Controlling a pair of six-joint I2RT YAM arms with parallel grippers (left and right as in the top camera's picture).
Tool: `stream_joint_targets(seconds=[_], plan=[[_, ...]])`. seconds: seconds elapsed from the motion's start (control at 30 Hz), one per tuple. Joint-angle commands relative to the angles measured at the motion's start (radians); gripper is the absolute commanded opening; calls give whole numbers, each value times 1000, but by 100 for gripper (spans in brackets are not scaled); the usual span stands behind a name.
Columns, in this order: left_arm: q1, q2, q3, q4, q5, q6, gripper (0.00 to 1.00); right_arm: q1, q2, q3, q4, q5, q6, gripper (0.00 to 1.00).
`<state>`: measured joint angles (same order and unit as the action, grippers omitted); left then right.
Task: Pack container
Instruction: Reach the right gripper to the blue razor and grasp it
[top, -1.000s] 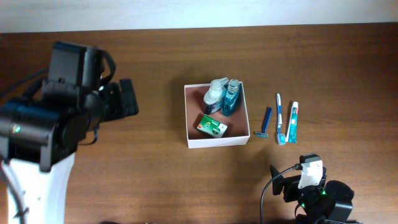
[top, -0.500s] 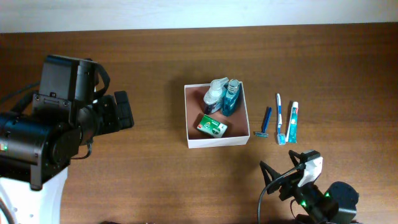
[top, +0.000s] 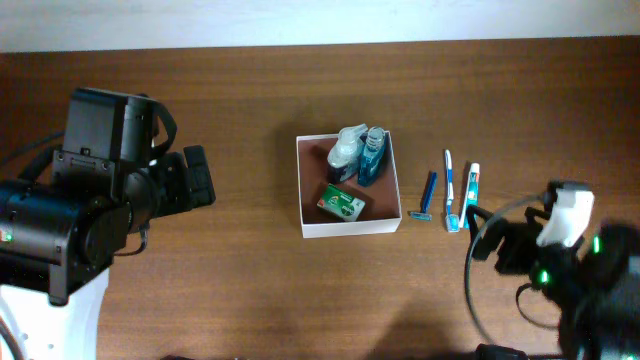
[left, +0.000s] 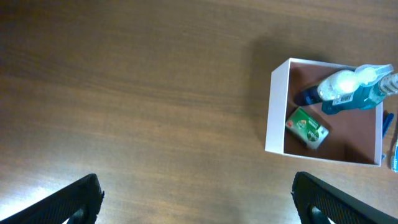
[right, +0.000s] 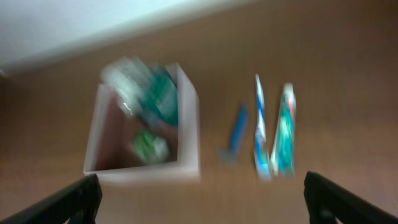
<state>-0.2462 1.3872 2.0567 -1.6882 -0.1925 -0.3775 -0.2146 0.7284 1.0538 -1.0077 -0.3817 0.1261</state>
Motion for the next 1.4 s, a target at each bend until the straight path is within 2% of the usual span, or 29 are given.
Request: stream_joint_targets(seconds=[0.0,0.1,0.3,0.5,0.6,0.73,0.83,0.9,0.93,1.0,1.17,1.37], plan=[[3,-8,5,1,-14,12,99,1,273,184,-153,80,-22,99],[3,-8,5,1,-14,12,99,24,457,277,-239,87,-22,99],[3,-8,5,1,-14,12,99,91,749,308,-177,-29,-15,99],[3,-8,5,1,-14,12,99,169,936,308,-23,194,81,99],[3,-8,5,1,-14,12,99,214,1017,308,26,229,136,100],[3,-8,5,1,-14,12,99,261,1132,308,71,272,227,85],[3,-8,5,1,-14,12,99,275,1215,308,100,243,231,77],[3,-8,5,1,-14,12,99,277,1266,308,115,243,231,63],[3,-8,5,1,-14,12,99,277,1277,308,121,244,231,60],[3,-8,5,1,-14,12,99,275,1287,308,124,243,232,59],[3,-8,5,1,-14,12,99,275,1287,308,126,244,285,42],[3,-8,5,1,-14,12,99,275,1288,304,126,245,318,31]])
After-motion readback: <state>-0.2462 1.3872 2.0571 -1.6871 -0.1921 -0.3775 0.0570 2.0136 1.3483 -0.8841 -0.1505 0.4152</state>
